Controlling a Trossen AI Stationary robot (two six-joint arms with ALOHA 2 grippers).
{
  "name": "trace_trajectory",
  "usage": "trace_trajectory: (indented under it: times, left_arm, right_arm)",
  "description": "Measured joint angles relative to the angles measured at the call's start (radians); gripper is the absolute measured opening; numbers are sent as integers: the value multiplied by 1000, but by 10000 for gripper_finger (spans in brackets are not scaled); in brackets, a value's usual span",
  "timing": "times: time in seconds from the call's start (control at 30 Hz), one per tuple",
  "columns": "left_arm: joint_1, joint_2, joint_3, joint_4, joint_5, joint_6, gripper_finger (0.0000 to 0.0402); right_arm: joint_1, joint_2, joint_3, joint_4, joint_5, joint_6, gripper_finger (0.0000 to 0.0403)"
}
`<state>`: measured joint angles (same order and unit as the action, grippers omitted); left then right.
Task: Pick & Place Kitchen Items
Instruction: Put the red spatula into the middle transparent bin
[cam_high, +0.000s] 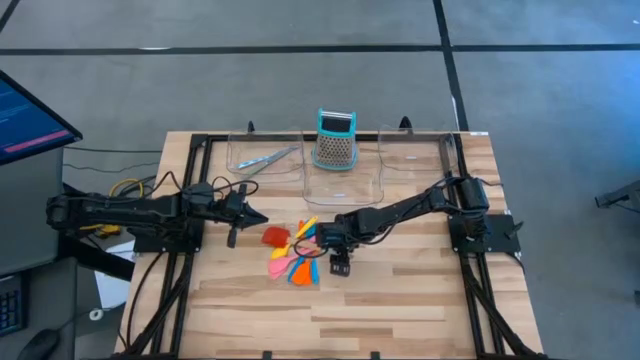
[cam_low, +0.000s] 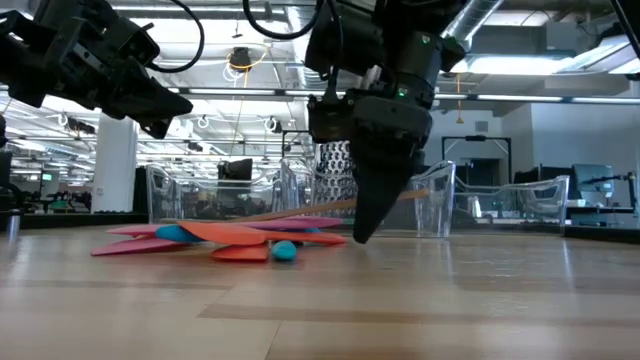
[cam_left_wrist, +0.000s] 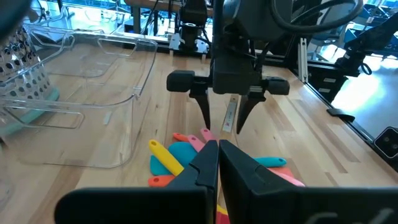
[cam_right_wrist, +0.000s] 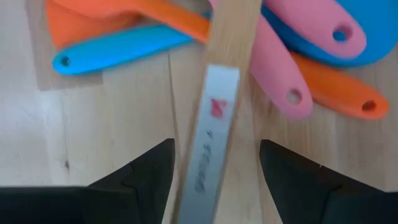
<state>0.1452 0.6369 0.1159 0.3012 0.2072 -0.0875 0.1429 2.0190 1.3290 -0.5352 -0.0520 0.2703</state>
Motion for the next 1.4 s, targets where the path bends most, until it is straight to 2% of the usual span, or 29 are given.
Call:
trace_trajectory:
  times: [0.13, 0.27, 0.77, 1.2, 1.4]
  left_arm:
    - [0, 0, 0, 0, 0, 0, 3]
    - [0, 0, 0, 0, 0, 0, 3]
    - [0, 0, 0, 0, 0, 0, 3]
    - [0, 0, 1, 0, 0, 0, 3]
    - [0, 0, 1, 0, 0, 0, 3]
  right_arm:
    - [-1, 0, 0, 10, 0, -5, 227]
    - [-2, 0, 0, 22, 0, -8, 206]
    - [-2, 0, 0, 19, 0, -8, 54]
    - [-1, -11, 0, 10, -1, 0, 50]
    - [-1, -73, 1, -27, 0, 0, 50]
